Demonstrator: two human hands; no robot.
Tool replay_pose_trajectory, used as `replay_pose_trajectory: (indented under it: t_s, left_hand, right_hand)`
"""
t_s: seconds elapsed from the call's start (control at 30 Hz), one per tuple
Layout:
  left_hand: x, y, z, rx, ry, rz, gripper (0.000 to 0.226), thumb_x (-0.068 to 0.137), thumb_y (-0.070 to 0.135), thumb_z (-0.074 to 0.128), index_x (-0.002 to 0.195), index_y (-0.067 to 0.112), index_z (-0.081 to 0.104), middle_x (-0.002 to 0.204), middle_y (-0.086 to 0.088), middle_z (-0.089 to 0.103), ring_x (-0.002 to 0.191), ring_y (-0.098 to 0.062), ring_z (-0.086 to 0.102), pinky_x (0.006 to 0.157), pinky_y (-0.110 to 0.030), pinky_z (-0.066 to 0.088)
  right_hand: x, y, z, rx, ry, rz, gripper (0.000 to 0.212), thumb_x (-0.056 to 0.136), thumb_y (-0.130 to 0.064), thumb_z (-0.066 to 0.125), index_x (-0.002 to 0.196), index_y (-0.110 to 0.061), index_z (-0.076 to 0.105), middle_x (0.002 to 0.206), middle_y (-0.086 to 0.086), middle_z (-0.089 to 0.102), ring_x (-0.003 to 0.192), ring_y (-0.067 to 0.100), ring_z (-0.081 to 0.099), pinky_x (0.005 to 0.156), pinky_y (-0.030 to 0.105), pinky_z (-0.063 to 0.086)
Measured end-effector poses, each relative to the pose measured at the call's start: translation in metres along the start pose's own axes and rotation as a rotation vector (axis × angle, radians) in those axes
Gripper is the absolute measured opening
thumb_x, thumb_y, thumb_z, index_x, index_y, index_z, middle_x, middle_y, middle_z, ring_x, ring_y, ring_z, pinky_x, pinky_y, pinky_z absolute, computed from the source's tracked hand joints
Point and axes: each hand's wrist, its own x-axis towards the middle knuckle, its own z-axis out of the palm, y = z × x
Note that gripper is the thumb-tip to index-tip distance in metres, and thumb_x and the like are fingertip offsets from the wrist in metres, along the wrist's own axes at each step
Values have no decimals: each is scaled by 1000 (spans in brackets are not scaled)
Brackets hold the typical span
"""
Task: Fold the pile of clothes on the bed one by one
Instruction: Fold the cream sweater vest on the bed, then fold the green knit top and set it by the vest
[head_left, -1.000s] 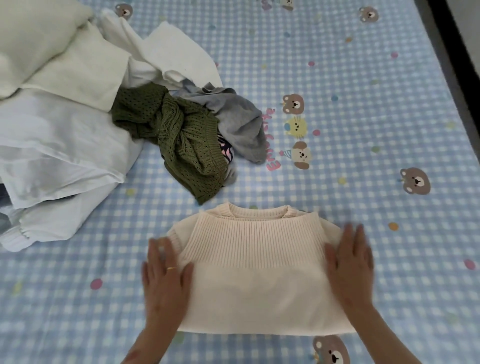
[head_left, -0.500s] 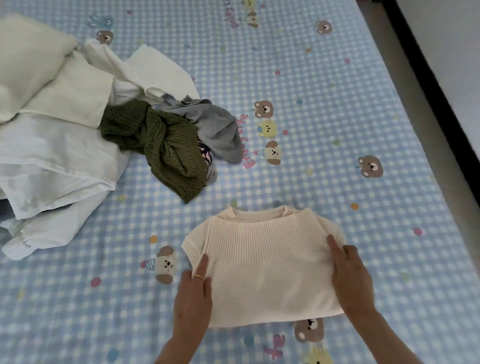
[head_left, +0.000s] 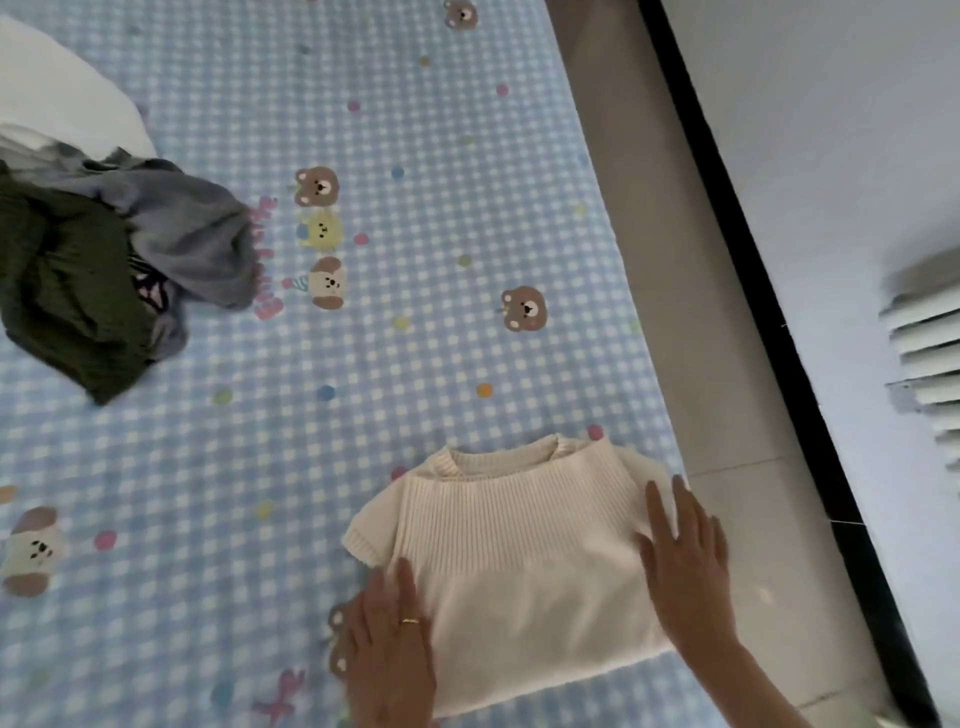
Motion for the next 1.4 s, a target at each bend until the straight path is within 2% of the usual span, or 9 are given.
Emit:
replay_pose_trajectory:
  t_s: [0.07,0.13,0.4,0.6,0.7,0.83,1.07,1.2,1.4]
  left_hand:
    - [0,5,7,58,5,236,53,93,32,31,141,9,34,149,-17,27,142,-33,22,108,-46,27]
    - [13,4,12,124,-130,377,57,96,40,25,145,9,28,154,-15,21,145,-29,12,113,-43,17]
    - [39,-13,2,195,-380,304,64,93,52,31,142,11,39,152,-13,28,140,-28,27,112,-43,10]
    - [58,-76,-68,28,-246,-3,73,100,44,8,118,2,64,124,-17,62,120,-27,54,110,-27,23]
    - [82,-142,-109,-42,-151,-272,47,100,38,33,138,12,45,140,-5,49,130,-18,46,106,-26,34]
    - [122,-221,-158,-74,-63,-391,37,97,27,47,130,12,51,131,-4,56,123,-19,50,101,-32,38]
    - [198,-315,-209,-130,23,-307,41,100,30,39,137,15,45,136,-1,51,127,-15,44,104,-25,32]
    - [226,-354,-221,-117,31,-247,40,100,29,40,137,16,45,137,0,51,128,-15,44,104,-25,31]
    - [261,-372,-235,-47,54,-58,48,97,23,48,143,15,36,146,-3,40,134,-19,36,108,-28,30]
  right_hand:
    - [4,-12,17,34,-42,-139,53,95,-39,39,142,-15,41,150,17,36,137,35,34,110,57,19]
    - [12,-19,35,48,-124,-262,57,98,-47,18,144,-18,37,153,12,29,141,32,25,111,60,13]
    - [33,-17,38,139,-243,-183,68,97,-53,7,146,-13,34,155,9,26,141,28,24,110,60,20]
    - [38,-153,1,470,-196,-322,55,99,-40,31,147,-12,30,156,-1,18,141,20,29,112,33,29]
    - [59,-253,-13,565,-223,-407,57,98,-41,35,150,-22,22,154,-15,5,142,9,25,110,26,33]
    - [87,-387,-23,582,-210,-545,57,100,-42,33,151,-21,17,158,-10,8,142,6,23,107,22,34]
    - [124,-571,-13,490,-198,-644,59,100,-39,35,151,-14,17,159,-1,14,140,14,30,101,26,40]
    - [140,-613,15,205,-224,-711,65,99,-33,42,151,-12,11,159,2,15,146,16,12,116,30,19]
    - [133,-604,7,158,-286,-613,55,87,2,44,139,-18,38,132,2,53,117,21,51,90,31,45]
